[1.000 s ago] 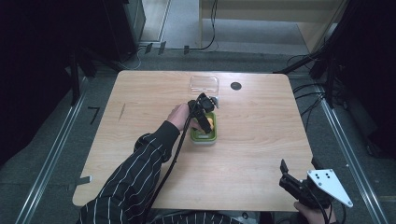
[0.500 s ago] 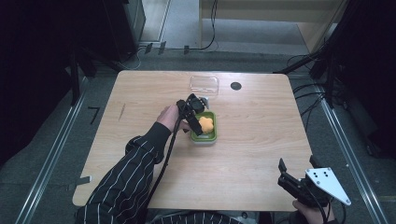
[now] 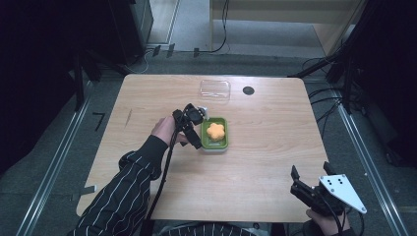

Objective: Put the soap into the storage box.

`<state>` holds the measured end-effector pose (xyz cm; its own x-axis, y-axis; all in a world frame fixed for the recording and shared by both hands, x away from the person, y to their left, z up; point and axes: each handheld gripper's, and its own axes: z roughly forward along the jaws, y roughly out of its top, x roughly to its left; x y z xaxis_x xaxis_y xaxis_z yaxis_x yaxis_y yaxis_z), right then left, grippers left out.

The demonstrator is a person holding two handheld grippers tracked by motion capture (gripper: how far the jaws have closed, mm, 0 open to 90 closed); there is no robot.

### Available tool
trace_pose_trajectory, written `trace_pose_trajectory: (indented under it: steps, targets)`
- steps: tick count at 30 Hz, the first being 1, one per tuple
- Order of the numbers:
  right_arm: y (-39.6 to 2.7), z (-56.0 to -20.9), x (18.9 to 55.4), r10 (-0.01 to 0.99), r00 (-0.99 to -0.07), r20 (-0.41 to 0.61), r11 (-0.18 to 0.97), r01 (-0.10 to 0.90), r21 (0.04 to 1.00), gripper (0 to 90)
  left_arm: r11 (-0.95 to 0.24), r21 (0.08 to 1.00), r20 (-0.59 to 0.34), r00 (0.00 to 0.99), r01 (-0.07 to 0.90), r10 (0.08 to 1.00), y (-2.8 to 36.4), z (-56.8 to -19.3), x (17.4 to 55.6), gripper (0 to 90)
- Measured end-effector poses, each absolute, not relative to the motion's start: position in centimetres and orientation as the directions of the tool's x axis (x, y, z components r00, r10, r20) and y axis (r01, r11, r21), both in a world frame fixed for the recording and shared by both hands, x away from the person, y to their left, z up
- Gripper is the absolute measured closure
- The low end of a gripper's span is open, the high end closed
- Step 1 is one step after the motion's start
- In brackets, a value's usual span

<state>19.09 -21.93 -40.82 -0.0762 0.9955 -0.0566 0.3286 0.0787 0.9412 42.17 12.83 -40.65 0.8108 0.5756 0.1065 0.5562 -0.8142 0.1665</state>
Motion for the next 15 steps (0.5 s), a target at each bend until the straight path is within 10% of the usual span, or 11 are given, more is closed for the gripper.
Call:
trace_pose_trajectory:
  steps: [15]
  targets:
    - [-21.8, -40.8, 19.2, 0.995, -0.082, -0.055, 0.079, 0.328, 0.941, 13.7, -0.796, 0.153, 0.117, 0.789, 0.586, 0.603, 15.9, -41.0, 38.7, 0.0]
